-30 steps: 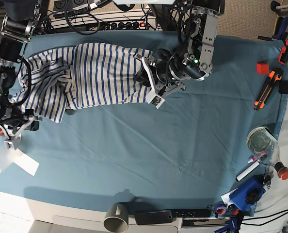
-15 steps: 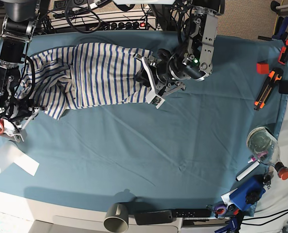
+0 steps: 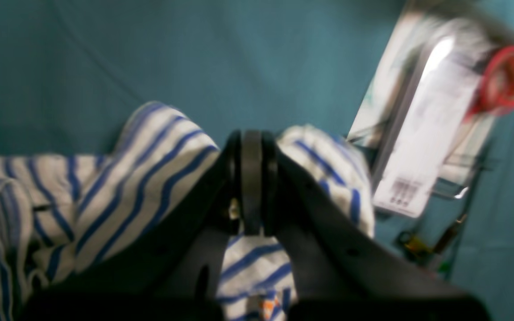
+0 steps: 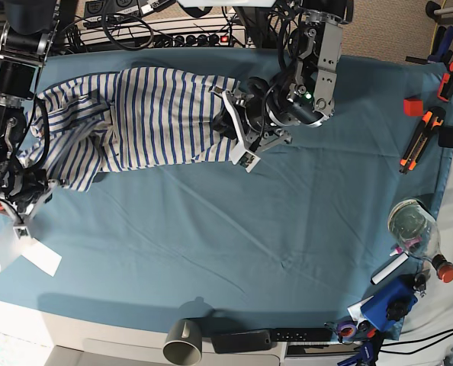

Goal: Fold the T-shirt properly
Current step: 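Tuck and press the folded strip end with the right gripper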

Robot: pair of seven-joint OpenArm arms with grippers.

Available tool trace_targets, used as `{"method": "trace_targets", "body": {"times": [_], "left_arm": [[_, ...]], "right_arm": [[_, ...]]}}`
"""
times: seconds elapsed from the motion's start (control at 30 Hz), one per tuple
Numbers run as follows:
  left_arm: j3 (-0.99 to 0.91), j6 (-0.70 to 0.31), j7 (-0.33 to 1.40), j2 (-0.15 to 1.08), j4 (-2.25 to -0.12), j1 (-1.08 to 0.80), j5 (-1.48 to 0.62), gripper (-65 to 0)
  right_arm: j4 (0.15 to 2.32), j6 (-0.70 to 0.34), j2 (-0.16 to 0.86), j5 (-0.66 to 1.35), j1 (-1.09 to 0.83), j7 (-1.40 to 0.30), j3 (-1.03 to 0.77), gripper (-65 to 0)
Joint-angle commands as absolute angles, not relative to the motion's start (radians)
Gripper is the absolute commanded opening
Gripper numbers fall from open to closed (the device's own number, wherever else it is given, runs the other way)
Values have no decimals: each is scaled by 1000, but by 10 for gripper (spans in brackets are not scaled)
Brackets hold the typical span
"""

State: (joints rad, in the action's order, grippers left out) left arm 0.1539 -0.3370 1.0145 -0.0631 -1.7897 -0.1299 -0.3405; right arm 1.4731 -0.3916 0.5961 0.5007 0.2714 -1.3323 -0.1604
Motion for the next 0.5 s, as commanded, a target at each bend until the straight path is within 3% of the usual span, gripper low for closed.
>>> {"method": "trace_targets", "body": {"times": [0.0, 0.23, 0.47], "left_arm": [[155, -340, 994, -72, -1805, -119, -351, -485], [155, -340, 986, -72, -1805, -119, -332, -485], [155, -339, 971, -72, -1805, -119, -329, -485]], "right_arm": [[1491, -397, 624, 500, 284, -1327, -167, -650], [1493, -399, 637, 520, 189, -1350, -167, -650], [1584, -461, 705, 718, 96, -1372, -171, -650]]}}
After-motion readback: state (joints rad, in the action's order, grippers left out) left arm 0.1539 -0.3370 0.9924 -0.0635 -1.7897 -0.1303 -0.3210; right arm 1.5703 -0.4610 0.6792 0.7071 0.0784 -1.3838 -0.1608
